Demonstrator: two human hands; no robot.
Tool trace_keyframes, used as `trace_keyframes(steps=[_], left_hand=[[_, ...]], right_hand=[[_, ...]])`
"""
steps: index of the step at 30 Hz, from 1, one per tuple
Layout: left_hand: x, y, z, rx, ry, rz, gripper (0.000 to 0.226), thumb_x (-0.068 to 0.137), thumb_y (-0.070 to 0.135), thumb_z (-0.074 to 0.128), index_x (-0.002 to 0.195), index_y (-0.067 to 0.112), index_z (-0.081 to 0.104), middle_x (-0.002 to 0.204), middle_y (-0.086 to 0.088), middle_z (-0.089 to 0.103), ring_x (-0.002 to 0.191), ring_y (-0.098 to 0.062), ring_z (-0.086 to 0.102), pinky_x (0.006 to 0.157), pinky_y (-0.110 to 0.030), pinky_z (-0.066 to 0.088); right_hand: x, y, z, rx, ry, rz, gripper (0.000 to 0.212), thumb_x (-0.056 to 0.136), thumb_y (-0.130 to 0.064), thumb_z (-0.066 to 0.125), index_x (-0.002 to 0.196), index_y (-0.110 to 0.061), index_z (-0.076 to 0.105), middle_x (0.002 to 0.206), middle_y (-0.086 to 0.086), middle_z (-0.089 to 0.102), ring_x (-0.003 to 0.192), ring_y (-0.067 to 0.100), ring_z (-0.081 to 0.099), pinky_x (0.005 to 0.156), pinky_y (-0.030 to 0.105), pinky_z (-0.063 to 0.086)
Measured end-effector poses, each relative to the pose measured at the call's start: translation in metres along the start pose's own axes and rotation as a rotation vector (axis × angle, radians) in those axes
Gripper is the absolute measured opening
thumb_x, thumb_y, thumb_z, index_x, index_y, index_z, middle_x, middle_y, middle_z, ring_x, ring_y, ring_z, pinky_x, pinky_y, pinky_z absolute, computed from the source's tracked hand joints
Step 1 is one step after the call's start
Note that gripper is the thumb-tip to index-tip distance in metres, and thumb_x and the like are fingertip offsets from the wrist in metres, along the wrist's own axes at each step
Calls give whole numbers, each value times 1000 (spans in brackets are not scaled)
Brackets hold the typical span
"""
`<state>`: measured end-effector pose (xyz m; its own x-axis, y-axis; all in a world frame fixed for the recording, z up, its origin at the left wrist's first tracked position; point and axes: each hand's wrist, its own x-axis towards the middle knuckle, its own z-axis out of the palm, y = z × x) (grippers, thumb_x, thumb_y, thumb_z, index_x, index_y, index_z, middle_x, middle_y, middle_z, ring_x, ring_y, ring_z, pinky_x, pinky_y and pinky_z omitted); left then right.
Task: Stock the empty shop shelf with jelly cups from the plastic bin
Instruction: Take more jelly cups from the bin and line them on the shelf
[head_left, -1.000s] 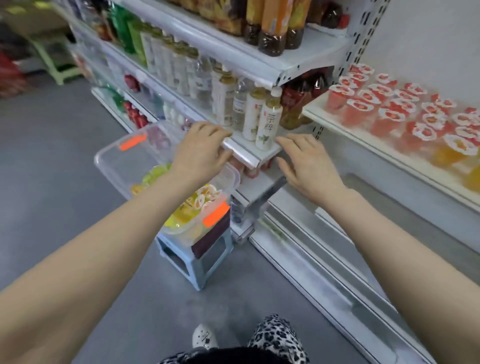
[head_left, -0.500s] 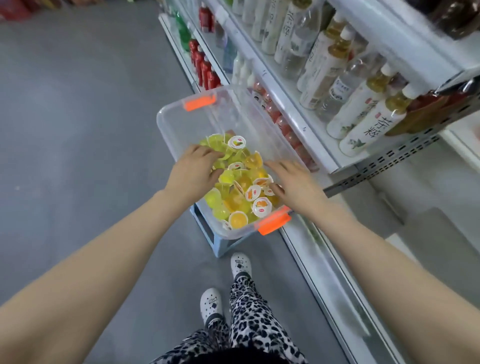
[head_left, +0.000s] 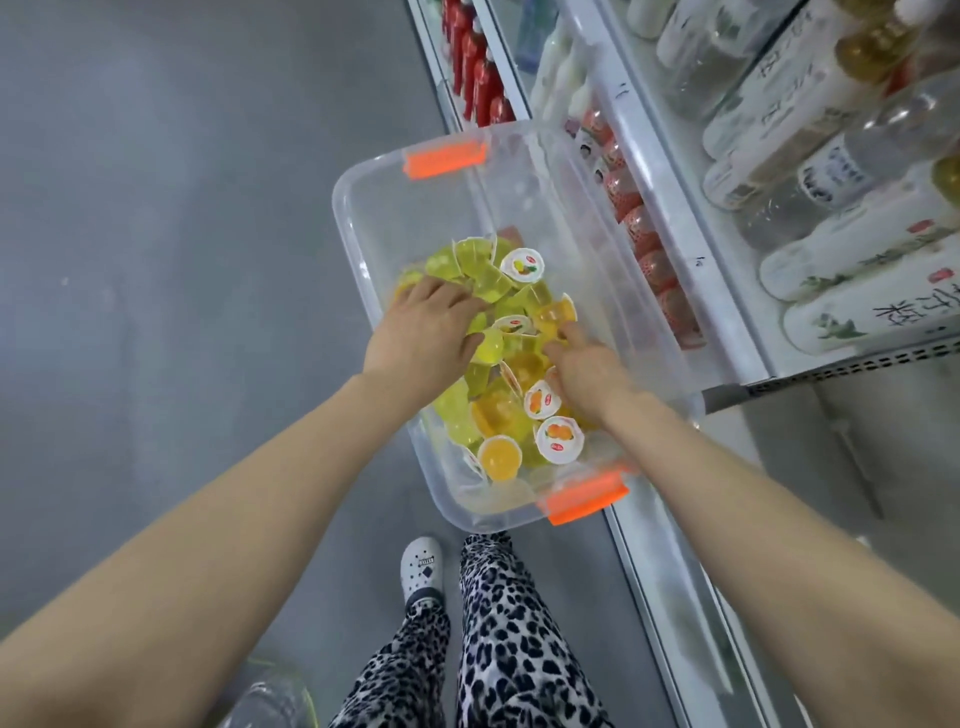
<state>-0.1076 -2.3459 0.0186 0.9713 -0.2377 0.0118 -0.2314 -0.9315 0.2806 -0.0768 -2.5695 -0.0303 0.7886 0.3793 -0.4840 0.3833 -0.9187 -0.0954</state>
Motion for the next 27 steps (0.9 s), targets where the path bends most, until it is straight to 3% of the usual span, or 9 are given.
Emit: trace_keyframes(steps=[7, 12, 16, 19, 23, 27], left_hand=[[0, 1, -1, 44, -26, -10, 37, 89, 32, 63, 124, 19, 63, 116, -4, 65, 114, -30, 53, 100, -43, 41], [-3, 4, -5, 71, -69, -20, 37, 91, 32, 61, 126, 19, 62, 120, -4, 65, 117, -31, 51, 102, -41, 37], [-1, 10, -6, 115, -126, -32, 40, 91, 35, 60, 129, 21, 60, 124, -4, 62, 122, -30, 48, 103, -41, 35], [6, 23, 1, 121, -206, -25, 43, 91, 38, 59, 132, 23, 56, 129, -4, 58, 125, -30, 44, 103, -41, 37], [20, 47, 22, 146, -379, -49, 51, 93, 44, 55, 139, 22, 46, 135, -4, 53, 128, -28, 42, 100, -40, 41], [34, 56, 52, 171, -535, -79, 52, 94, 48, 53, 133, 12, 52, 129, -12, 57, 121, -32, 50, 94, -40, 44]], right_hand=[[-19, 1, -12, 138, 161, 7, 26, 85, -20, 63, 110, -15, 61, 124, 12, 43, 81, 37, 59, 73, 42, 51], [-55, 4, -31, 152, 315, -75, 37, 77, -27, 75, 109, -21, 56, 116, 6, 45, 82, 27, 56, 69, 36, 48], [-80, 8, -33, 141, 507, -58, 54, 73, -23, 67, 124, -17, 51, 122, 6, 49, 99, 30, 54, 82, 41, 51], [-90, 12, -26, 180, 649, -45, 54, 67, -14, 72, 119, -11, 56, 117, 12, 51, 101, 30, 54, 91, 32, 42], [-91, 10, -18, 195, 679, -6, 52, 70, -11, 68, 120, -10, 57, 118, 13, 53, 104, 31, 54, 93, 36, 44], [-89, 12, -15, 225, 694, -1, 47, 72, -13, 66, 118, -9, 57, 117, 11, 54, 105, 29, 54, 94, 35, 44]])
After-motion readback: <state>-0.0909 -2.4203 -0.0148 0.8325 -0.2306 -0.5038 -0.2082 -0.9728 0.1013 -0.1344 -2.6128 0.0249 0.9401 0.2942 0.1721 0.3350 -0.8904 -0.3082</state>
